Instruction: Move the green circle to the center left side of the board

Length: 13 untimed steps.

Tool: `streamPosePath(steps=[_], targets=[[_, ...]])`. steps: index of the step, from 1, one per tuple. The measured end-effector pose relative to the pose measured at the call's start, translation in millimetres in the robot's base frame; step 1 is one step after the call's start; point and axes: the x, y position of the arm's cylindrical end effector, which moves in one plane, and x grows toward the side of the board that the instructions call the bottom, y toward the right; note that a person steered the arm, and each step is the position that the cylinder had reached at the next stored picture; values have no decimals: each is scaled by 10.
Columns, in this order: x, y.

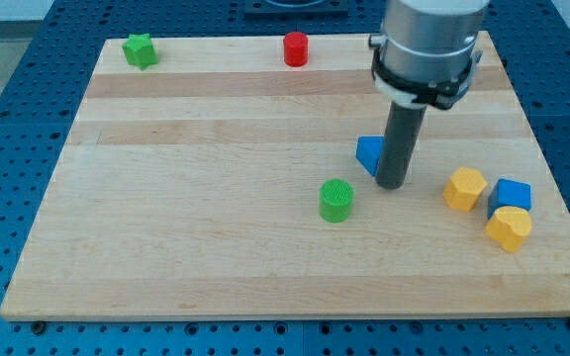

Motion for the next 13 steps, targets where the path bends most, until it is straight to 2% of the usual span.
streamPosePath(steps=[1,2,6,10,13], targets=[[243,-250],[302,-541],[298,-1775],[-5,-2591],[-290,-2923]])
